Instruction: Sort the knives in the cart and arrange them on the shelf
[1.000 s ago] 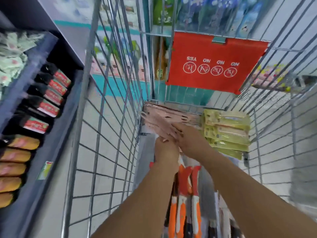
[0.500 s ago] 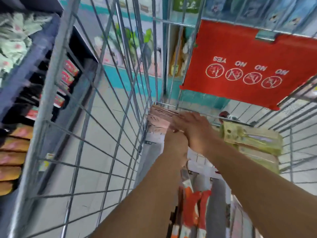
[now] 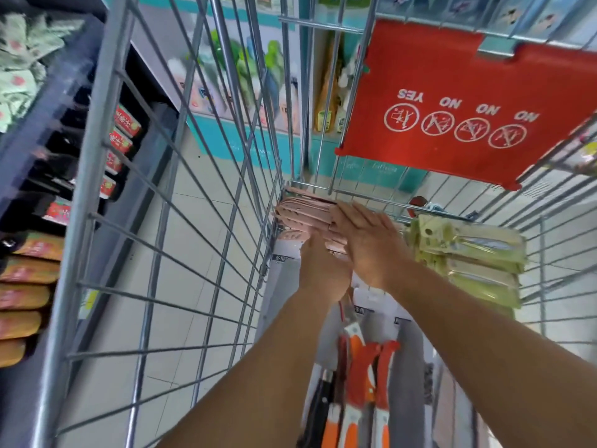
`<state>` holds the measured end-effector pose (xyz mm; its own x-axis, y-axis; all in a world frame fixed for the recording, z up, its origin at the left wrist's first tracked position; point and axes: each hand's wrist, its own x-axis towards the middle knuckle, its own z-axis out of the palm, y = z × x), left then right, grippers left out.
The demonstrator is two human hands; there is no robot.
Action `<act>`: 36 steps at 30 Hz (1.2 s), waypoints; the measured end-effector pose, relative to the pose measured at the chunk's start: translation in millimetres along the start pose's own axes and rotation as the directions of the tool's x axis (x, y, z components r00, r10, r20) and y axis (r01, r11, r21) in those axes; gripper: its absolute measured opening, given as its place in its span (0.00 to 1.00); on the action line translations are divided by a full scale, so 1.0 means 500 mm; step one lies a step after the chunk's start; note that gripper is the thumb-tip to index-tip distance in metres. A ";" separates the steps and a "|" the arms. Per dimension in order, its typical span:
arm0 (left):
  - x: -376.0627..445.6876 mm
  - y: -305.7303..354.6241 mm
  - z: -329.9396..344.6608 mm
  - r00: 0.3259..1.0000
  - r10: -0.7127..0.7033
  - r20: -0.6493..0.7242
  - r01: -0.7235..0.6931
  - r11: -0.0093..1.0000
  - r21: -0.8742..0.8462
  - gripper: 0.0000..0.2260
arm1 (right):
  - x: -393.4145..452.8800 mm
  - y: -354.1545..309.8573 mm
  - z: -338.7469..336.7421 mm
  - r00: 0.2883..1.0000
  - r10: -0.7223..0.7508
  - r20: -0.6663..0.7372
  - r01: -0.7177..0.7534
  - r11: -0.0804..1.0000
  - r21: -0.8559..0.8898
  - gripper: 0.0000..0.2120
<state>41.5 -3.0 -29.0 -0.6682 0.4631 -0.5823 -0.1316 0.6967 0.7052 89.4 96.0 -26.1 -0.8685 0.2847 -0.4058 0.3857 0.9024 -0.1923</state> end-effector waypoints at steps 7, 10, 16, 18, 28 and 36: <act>-0.079 -0.065 0.003 0.950 0.288 0.120 -0.311 0.862 0.400 0.15 | -0.119 -0.063 0.008 0.976 0.194 -0.095 -0.180 0.973 0.141 0.28; -0.129 -0.098 0.013 0.922 0.344 0.179 -0.386 0.769 0.509 0.16 | -0.197 -0.091 0.044 0.962 0.257 -0.095 -0.235 0.953 0.192 0.26; -0.252 -0.162 0.026 0.908 0.307 0.284 -0.418 0.682 0.600 0.24 | -0.343 -0.140 0.114 0.928 0.373 0.002 -0.349 0.866 0.358 0.25; -0.291 -0.183 0.029 0.912 0.257 0.319 -0.405 0.689 0.602 0.28 | -0.392 -0.158 0.133 0.928 0.372 0.008 -0.352 0.870 0.346 0.27; -0.405 -0.236 0.076 0.788 0.203 0.581 -0.604 0.438 0.666 0.32 | -0.527 -0.174 0.219 0.796 0.579 0.177 -0.587 0.666 0.460 0.27; -0.421 -0.230 0.113 0.697 0.135 0.704 -0.713 0.228 0.663 0.30 | -0.563 -0.137 0.269 0.612 0.725 0.315 -0.770 0.455 0.447 0.29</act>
<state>238.7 -149.5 -10.3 0.0316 0.8025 -0.5958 0.9321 0.1916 0.3075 349.5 -89.4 -18.8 -0.1535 0.7269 -0.6694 0.9836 0.0472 -0.1743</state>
